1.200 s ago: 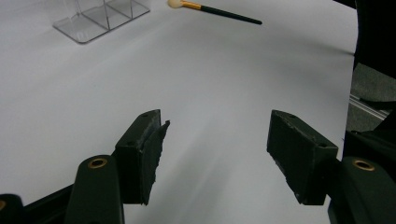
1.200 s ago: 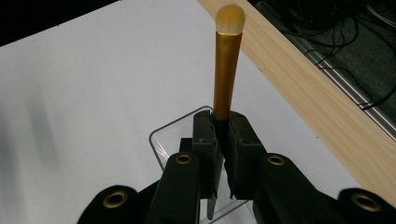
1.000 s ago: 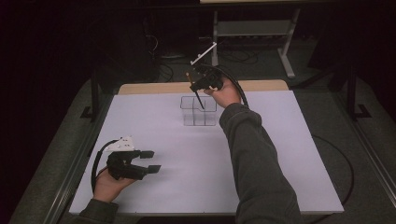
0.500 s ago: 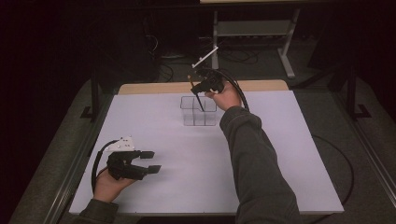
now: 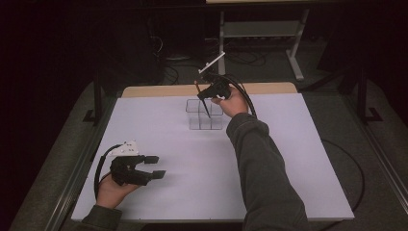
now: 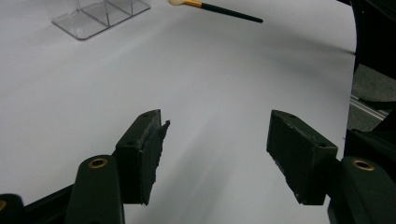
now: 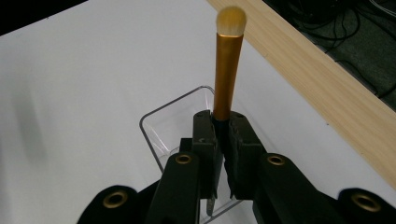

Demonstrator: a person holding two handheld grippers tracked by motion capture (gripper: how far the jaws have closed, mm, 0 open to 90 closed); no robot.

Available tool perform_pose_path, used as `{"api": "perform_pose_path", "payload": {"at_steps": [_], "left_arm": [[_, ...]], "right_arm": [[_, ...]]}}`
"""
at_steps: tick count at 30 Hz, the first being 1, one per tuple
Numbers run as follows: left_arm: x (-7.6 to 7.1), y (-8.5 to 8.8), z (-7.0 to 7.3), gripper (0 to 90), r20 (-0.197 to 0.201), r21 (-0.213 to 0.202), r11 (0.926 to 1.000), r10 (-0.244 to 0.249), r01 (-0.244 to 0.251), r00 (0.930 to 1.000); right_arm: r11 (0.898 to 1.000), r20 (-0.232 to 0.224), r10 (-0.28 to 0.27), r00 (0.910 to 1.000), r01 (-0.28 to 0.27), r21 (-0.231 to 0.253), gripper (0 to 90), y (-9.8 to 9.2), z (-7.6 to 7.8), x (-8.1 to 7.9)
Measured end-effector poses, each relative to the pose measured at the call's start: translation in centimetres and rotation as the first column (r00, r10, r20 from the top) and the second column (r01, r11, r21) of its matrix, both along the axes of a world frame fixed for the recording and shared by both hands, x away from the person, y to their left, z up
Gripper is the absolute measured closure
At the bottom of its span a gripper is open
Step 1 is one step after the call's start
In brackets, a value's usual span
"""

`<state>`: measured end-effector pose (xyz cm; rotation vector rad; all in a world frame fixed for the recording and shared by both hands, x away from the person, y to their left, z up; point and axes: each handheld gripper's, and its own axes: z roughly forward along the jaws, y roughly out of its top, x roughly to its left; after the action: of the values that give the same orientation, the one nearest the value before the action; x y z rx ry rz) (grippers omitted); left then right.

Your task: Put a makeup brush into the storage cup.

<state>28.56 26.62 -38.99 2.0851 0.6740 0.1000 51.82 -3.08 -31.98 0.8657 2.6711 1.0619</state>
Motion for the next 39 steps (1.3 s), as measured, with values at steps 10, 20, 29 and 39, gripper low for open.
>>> {"api": "perform_pose_path", "payload": {"at_steps": [10,20,29,39], "left_arm": [[0.0,0.0,0.0,35.2,-0.005,-0.002,1.0,0.002,-0.002,1.0],[0.0,0.1,0.0,35.2,-0.01,-0.014,0.9999,0.007,-0.007,0.9999],[0.0,0.0,-0.1,35.4,-0.01,-0.002,1.0,-0.002,0.002,0.9999],[0.1,-0.1,-0.2,35.4,-0.01,0.011,0.9999,-0.004,0.004,0.9999]], "right_arm": [[1.0,0.002,0.001,1.0,-0.001,-0.007,82.3,0.0,-0.5,0.0],[1.0,-0.005,-0.008,0.9999,0.008,-0.003,82.2,-0.3,-1.3,-0.1],[0.999,-0.028,-0.029,0.9992,0.029,-0.019,73.9,-0.4,-2.2,-0.1],[0.998,-0.052,-0.055,0.9971,0.056,0.018,70.0,-1.6,-2.5,-0.8]]}}
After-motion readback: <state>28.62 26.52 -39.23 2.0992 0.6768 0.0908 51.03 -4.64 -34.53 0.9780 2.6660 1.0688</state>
